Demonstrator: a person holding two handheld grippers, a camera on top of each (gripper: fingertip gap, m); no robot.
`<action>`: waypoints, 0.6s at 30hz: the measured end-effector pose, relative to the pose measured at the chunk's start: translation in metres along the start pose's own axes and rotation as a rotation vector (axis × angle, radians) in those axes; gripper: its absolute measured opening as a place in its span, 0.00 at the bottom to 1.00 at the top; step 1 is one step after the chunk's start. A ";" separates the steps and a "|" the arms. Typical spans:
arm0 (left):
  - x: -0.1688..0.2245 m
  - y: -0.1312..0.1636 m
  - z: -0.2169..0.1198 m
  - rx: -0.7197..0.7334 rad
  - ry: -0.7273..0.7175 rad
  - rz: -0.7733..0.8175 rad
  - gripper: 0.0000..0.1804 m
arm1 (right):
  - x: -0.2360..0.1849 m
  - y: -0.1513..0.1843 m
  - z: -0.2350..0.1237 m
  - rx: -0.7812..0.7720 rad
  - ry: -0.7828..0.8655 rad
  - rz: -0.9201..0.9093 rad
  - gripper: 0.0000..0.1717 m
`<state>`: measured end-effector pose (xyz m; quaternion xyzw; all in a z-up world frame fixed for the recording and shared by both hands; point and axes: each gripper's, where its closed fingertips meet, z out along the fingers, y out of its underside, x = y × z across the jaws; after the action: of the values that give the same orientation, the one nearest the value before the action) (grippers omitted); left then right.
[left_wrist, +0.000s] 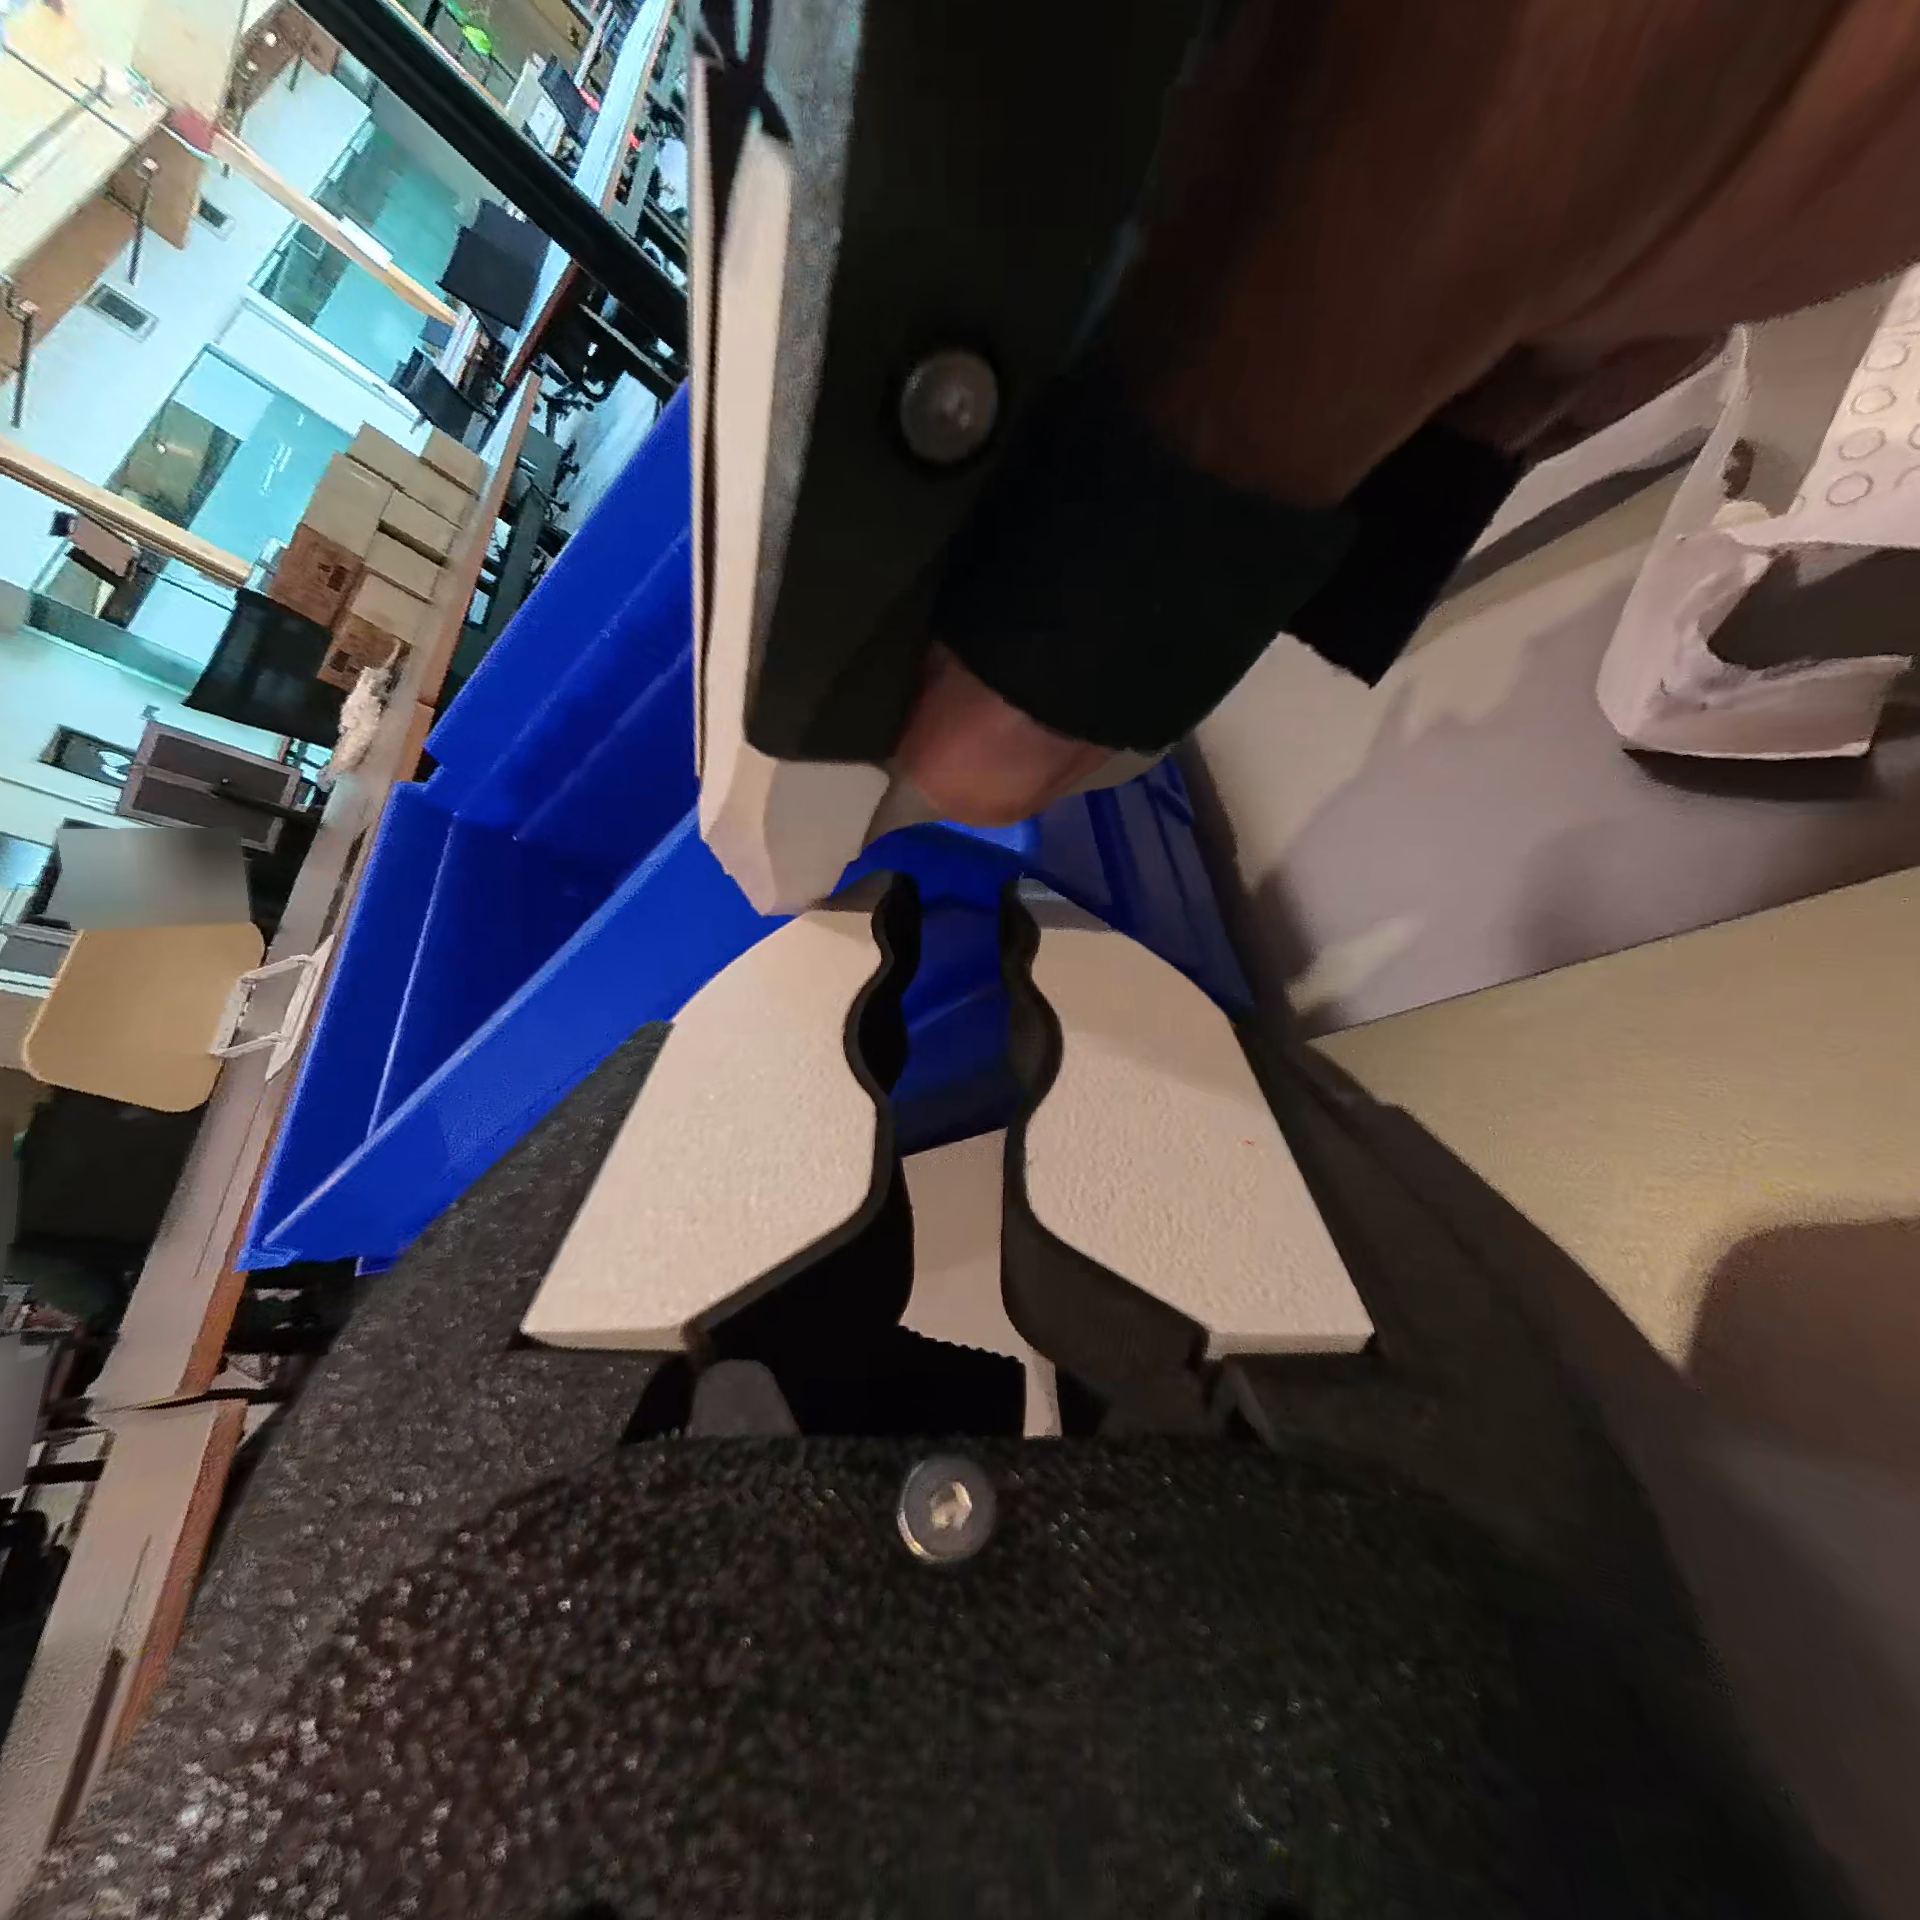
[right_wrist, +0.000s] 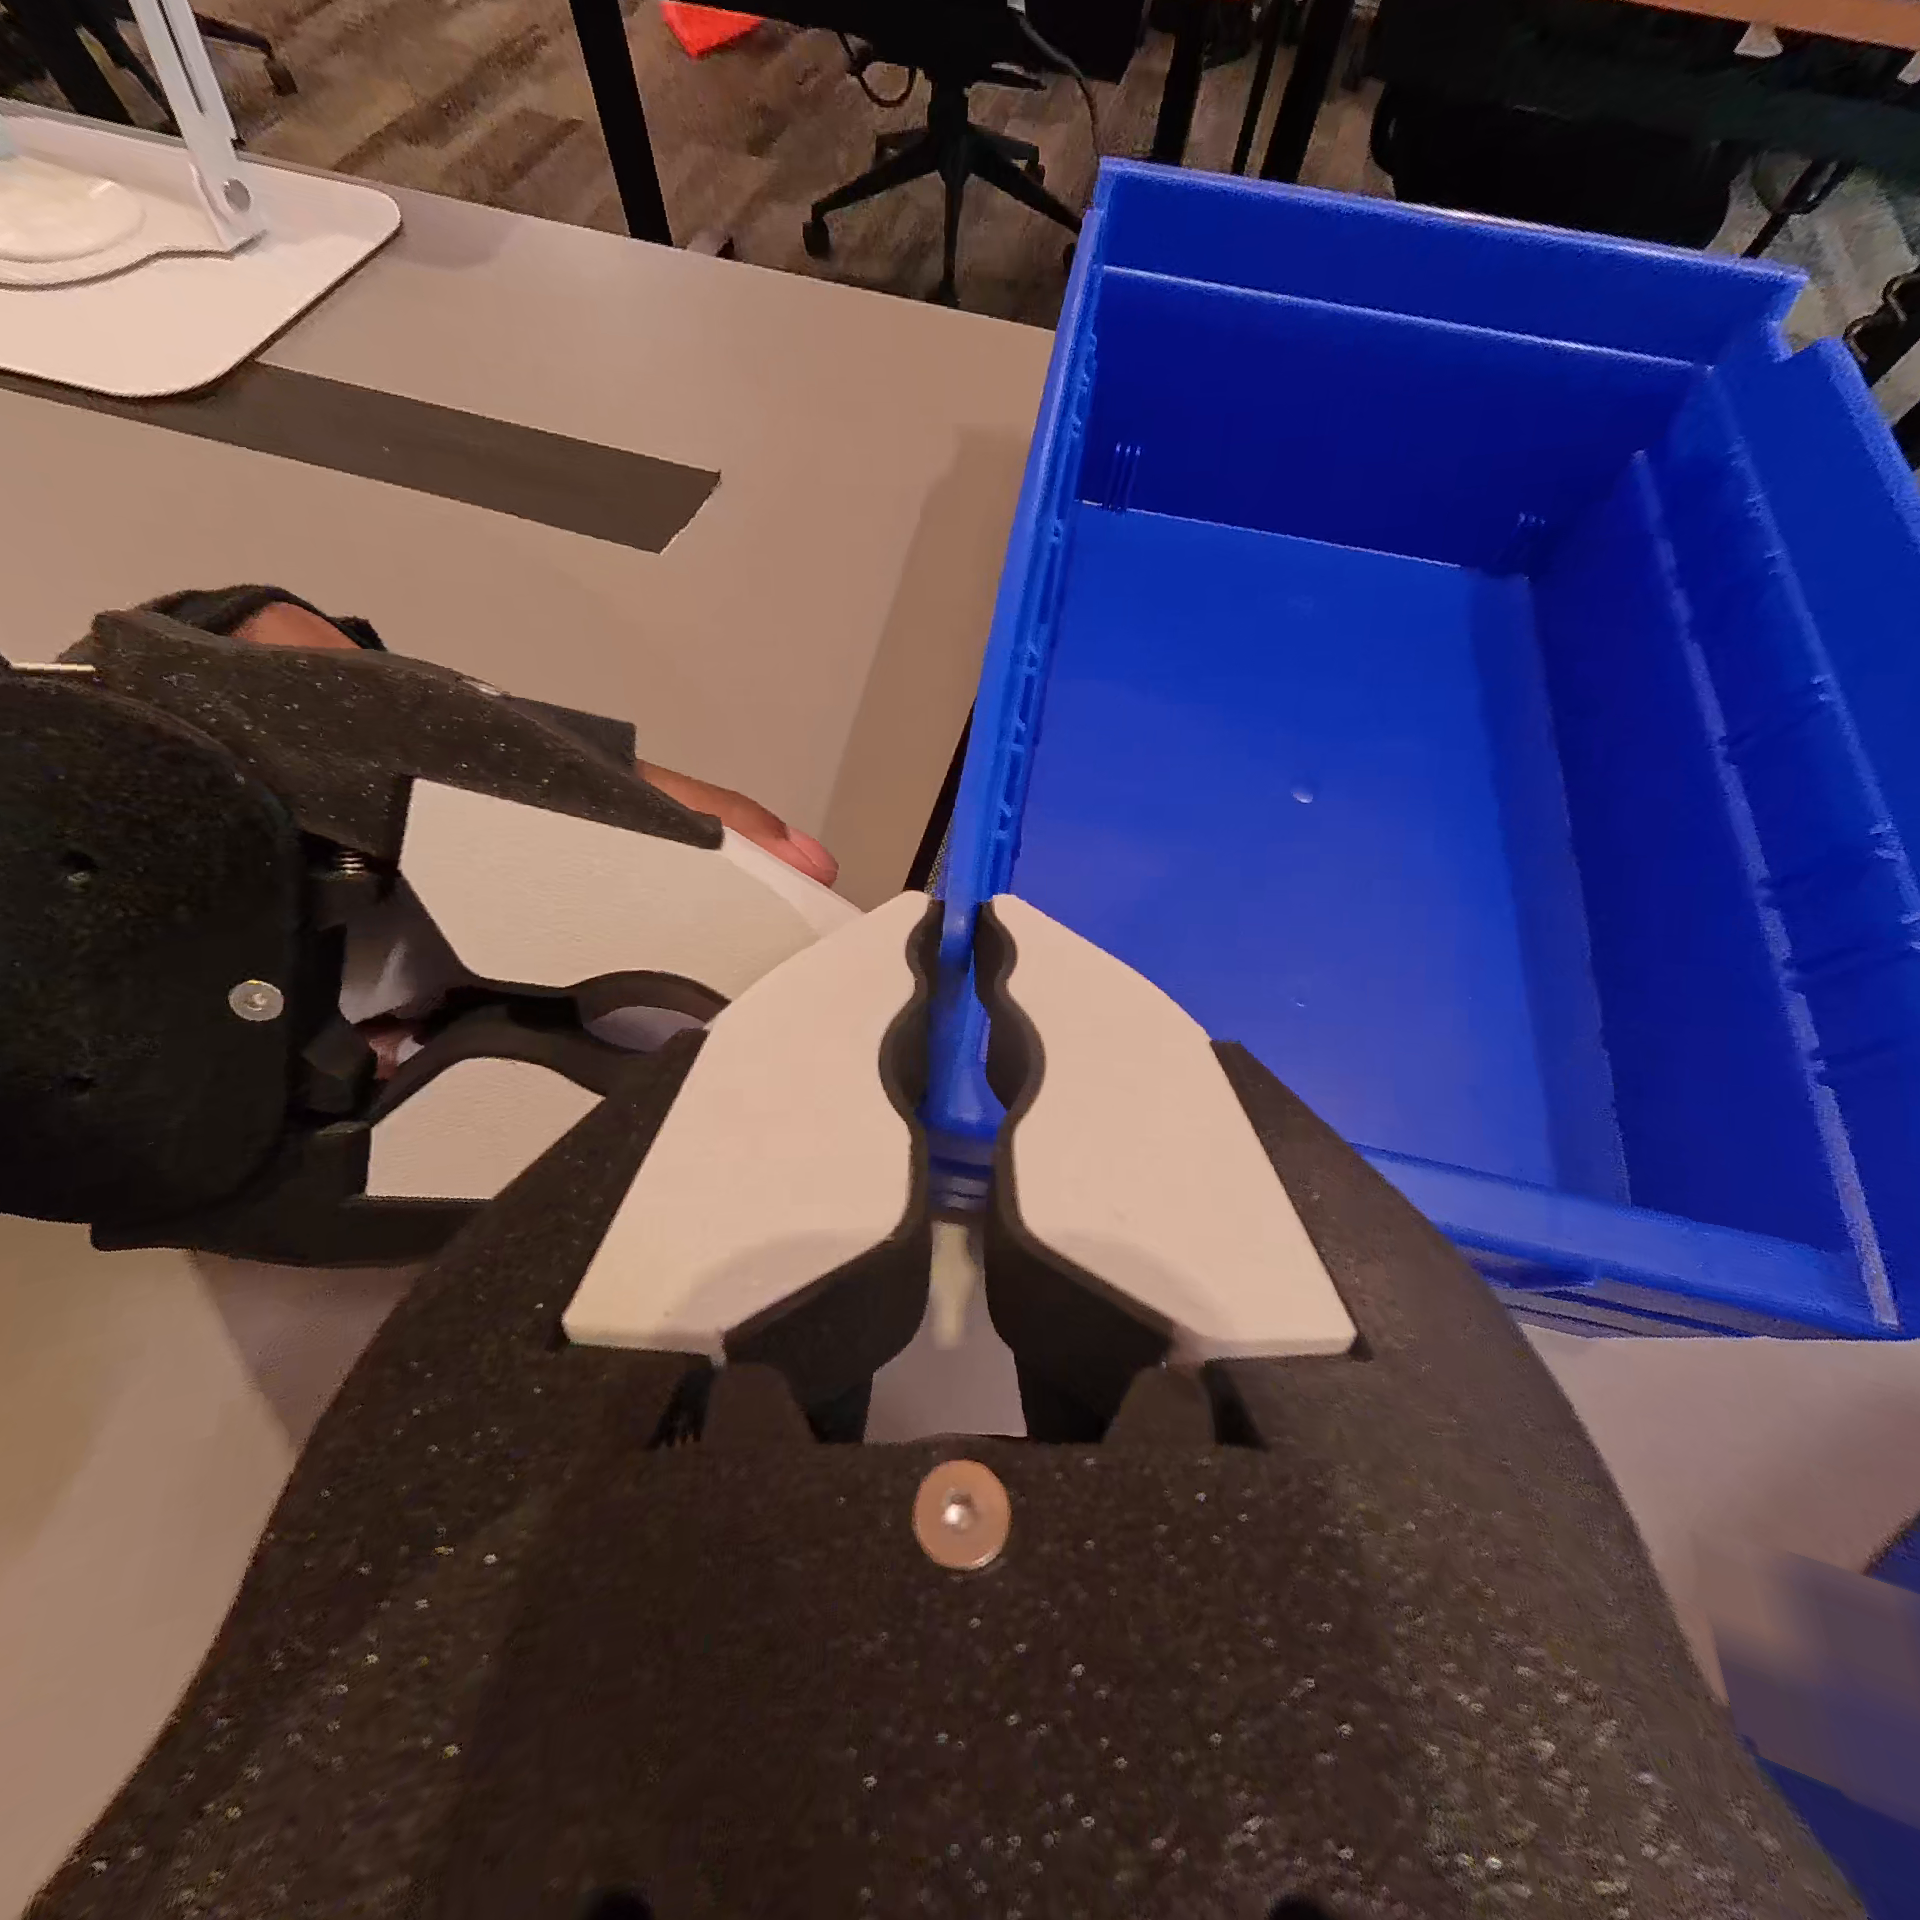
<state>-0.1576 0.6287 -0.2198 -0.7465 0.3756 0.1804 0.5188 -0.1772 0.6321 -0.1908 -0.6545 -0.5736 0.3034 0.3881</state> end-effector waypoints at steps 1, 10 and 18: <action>0.000 0.000 0.000 0.000 0.008 -0.015 0.09 | 0.000 0.000 0.000 -0.005 0.005 0.001 0.03; 0.001 0.000 0.001 -0.001 0.044 -0.100 0.09 | 0.003 -0.002 -0.001 0.002 0.028 0.011 0.02; 0.002 0.000 0.001 -0.026 0.060 -0.121 0.09 | 0.005 -0.005 -0.003 0.033 0.043 0.035 0.02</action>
<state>-0.1563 0.6292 -0.2221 -0.7796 0.3429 0.1308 0.5076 -0.1766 0.6365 -0.1854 -0.6644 -0.5484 0.3055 0.4055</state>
